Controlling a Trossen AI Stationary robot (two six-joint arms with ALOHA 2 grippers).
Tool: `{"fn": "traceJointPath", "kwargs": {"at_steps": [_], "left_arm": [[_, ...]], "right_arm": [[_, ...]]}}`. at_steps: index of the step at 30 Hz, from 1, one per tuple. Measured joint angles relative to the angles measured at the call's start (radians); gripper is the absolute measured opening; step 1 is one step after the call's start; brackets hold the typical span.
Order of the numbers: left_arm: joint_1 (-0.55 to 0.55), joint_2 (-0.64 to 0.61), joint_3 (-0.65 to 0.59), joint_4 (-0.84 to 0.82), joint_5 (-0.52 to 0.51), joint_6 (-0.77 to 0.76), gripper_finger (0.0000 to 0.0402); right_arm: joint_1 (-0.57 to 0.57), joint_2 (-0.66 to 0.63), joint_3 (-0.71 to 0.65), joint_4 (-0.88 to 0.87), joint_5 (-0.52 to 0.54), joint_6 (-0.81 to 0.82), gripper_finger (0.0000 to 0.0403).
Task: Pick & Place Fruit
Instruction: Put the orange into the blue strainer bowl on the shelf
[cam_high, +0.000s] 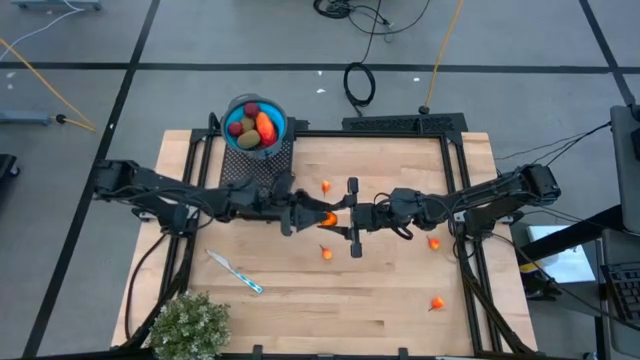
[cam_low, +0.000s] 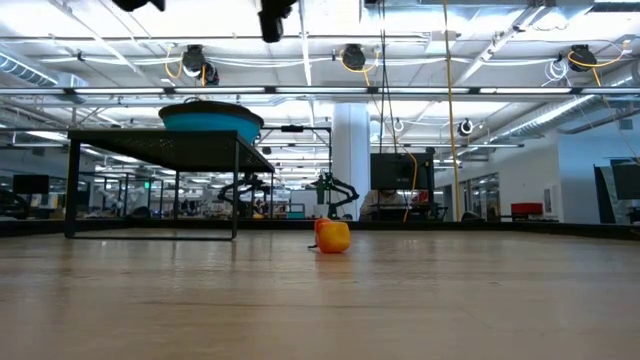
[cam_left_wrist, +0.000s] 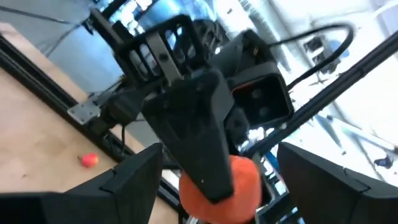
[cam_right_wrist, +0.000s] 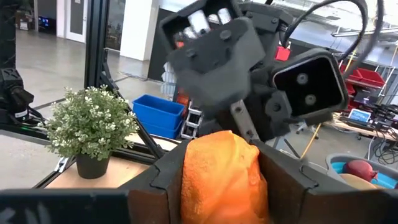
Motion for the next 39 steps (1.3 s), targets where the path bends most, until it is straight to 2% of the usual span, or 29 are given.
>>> {"fn": "traceJointPath", "kwargs": {"at_steps": [7, 11, 18, 31, 39], "left_arm": [[0.015, 0.088, 0.122, -0.112, 0.120, 0.005, 0.0313], [0.025, 0.089, 0.141, -0.179, 0.198, -0.009, 0.0302], [0.050, 0.072, 0.141, -0.215, 0.274, -0.046, 0.0285], [0.074, 0.069, 0.141, -0.215, 0.283, -0.044, 0.0273], [0.074, 0.069, 0.141, -0.236, 0.283, -0.032, 0.0225]], "right_arm": [[0.000, 0.000, 0.000, -0.005, 0.003, 0.000, 0.0148], [0.000, 0.000, 0.000, -0.013, 0.047, 0.000, 0.0148], [0.000, 0.000, -0.001, -0.025, 0.047, 0.000, 0.0148], [0.026, 0.000, -0.001, -0.028, 0.048, 0.000, 0.0148], [0.026, 0.000, -0.001, -0.027, 0.048, 0.000, 0.0148]]}}
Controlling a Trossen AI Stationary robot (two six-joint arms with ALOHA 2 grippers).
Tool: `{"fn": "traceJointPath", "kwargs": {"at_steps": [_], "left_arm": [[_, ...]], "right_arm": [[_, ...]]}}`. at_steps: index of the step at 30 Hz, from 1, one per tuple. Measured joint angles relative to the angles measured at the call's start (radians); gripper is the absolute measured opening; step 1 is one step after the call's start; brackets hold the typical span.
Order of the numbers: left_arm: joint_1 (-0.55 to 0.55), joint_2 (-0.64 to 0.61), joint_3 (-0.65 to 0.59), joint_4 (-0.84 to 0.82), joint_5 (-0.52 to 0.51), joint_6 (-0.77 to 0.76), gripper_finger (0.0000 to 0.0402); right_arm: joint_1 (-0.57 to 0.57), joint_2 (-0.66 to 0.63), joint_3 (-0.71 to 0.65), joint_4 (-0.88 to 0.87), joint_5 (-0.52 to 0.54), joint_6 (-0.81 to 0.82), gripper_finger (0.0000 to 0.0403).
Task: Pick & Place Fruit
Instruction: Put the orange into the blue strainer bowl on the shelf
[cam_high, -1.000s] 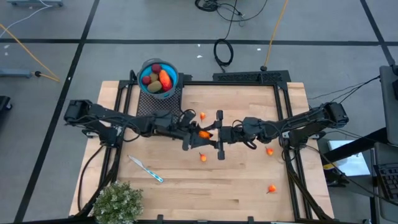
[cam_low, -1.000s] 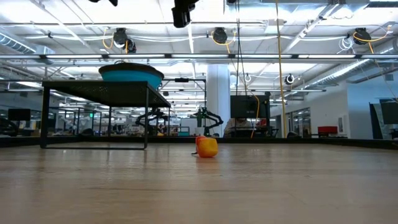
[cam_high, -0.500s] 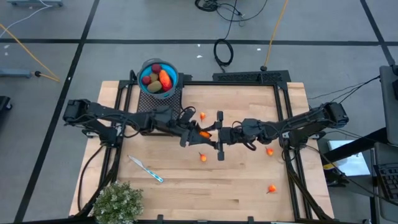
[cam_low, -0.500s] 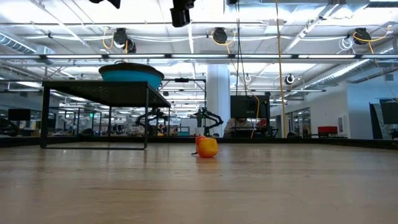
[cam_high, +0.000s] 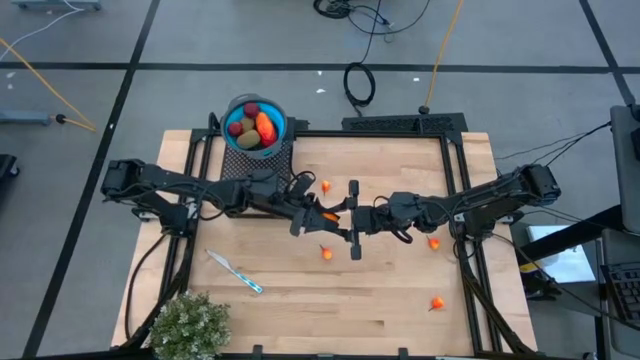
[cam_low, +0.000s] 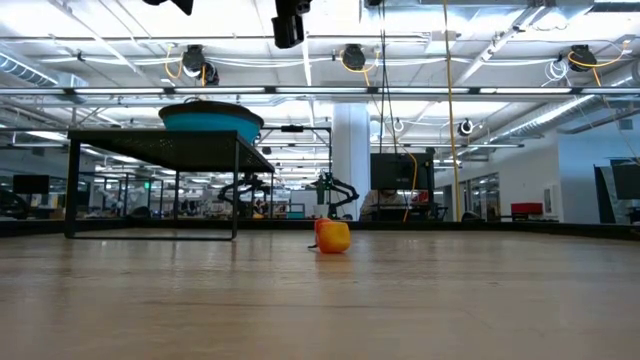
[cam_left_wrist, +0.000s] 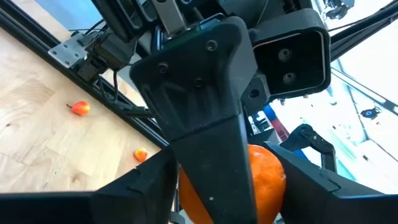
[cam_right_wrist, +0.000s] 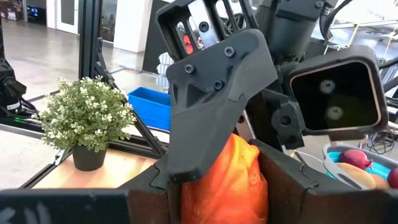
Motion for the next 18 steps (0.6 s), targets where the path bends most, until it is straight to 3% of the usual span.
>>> {"fn": "traceJointPath", "kwargs": {"at_steps": [8, 18], "left_arm": [[0.010, 0.000, 0.000, -0.001, 0.005, 0.006, 0.0164], [0.019, 0.000, 0.000, -0.034, 0.005, 0.020, 0.0155]], "right_arm": [[-0.001, 0.000, -0.001, -0.013, 0.003, 0.018, 0.0154], [0.010, 0.000, -0.001, -0.049, 0.004, 0.104, 0.0200]]}}
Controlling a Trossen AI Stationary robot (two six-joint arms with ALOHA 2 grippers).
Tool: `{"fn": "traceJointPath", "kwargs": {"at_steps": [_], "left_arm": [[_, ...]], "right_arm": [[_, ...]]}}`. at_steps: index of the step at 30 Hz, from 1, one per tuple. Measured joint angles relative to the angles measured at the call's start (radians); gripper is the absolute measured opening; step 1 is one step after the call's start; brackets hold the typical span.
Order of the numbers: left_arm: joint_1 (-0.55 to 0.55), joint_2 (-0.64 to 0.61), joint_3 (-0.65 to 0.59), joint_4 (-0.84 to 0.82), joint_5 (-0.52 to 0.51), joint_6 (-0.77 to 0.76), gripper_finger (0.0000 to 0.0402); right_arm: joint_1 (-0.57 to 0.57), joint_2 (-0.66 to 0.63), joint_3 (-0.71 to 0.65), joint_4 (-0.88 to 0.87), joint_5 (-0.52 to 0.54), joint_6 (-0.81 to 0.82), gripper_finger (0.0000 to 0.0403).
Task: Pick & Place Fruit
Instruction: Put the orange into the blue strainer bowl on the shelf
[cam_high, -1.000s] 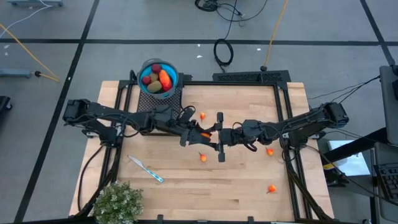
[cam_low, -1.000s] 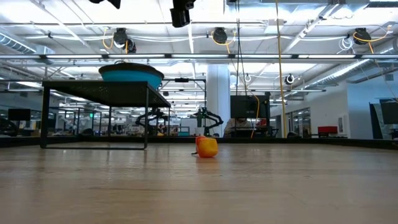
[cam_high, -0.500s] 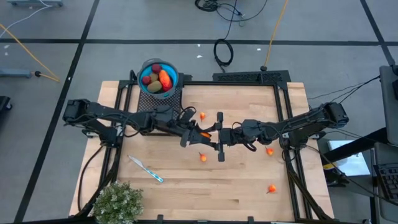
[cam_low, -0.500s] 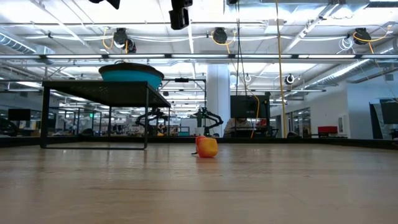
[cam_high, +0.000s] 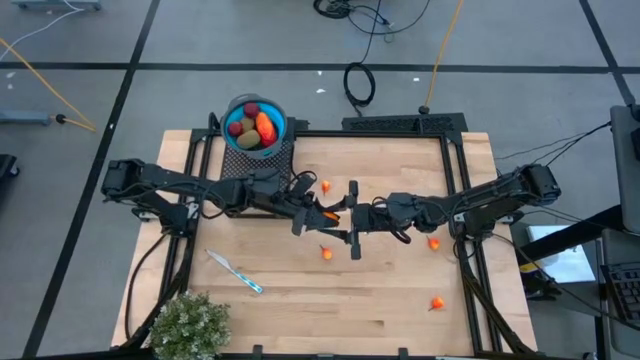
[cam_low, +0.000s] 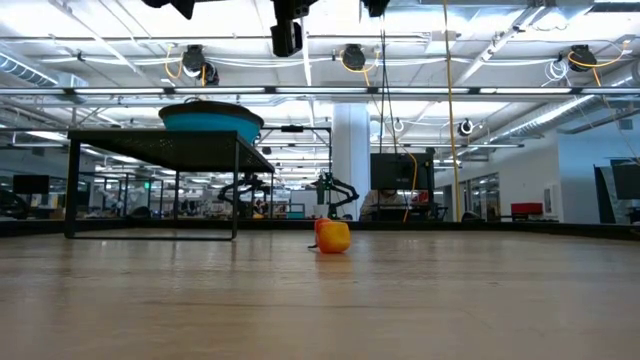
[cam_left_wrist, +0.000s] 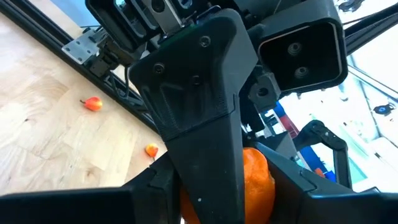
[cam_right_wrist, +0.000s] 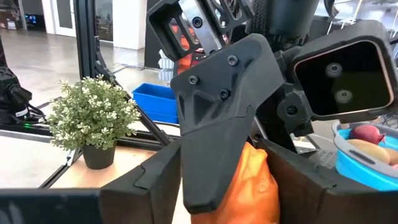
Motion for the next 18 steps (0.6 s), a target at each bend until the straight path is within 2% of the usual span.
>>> {"fn": "traceJointPath", "kwargs": {"at_steps": [9, 18], "left_arm": [[0.000, 0.001, 0.000, -0.003, 0.016, -0.004, 0.0154], [0.001, 0.002, -0.001, -0.010, 0.043, -0.020, 0.0154]], "right_arm": [[0.022, 0.000, 0.001, -0.015, 0.014, 0.020, 0.0244], [0.069, -0.059, 0.003, -0.180, 0.124, 0.046, 0.0248]]}}
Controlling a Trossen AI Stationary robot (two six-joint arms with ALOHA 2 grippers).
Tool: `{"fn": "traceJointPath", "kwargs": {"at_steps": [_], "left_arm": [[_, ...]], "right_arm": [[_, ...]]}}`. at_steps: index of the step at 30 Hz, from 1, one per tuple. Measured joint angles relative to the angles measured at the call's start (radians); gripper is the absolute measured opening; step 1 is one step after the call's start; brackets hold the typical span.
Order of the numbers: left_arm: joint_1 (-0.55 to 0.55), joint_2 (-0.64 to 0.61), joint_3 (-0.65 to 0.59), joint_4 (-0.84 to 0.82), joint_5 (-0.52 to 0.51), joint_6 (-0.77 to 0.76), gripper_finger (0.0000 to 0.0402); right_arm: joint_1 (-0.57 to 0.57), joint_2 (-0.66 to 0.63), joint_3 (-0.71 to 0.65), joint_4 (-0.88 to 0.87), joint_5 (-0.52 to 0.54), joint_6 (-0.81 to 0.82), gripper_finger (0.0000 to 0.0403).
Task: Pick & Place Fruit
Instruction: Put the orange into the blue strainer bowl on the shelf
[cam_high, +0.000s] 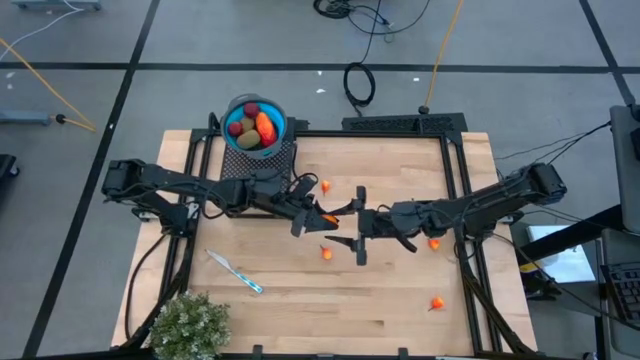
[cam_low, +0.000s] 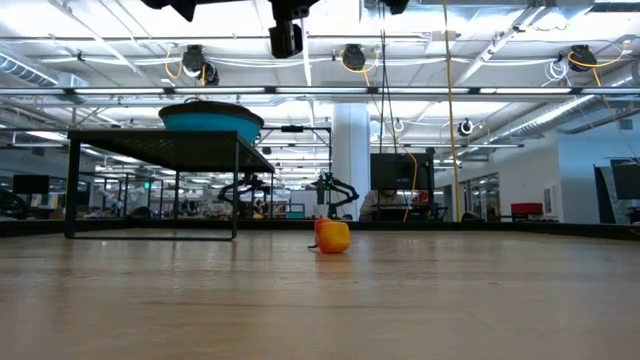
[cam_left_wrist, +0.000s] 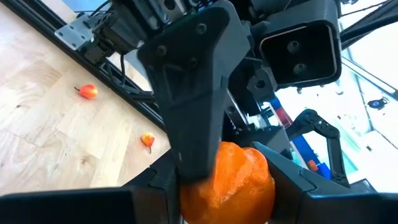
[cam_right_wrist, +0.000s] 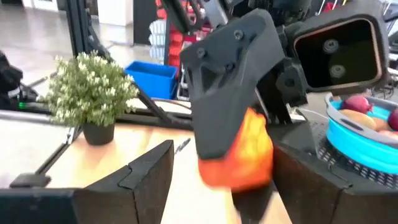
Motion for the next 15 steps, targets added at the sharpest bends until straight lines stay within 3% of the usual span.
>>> {"fn": "traceJointPath", "kwargs": {"at_steps": [8, 15], "left_arm": [[-0.008, -0.002, 0.000, -0.001, -0.004, -0.018, 0.0154], [-0.012, -0.002, 0.000, -0.001, -0.011, -0.034, 0.0154]], "right_arm": [[0.031, -0.107, -0.002, -0.205, -0.001, 0.017, 0.0247], [0.059, -0.193, -0.003, -0.466, -0.001, 0.129, 0.0245]]}}
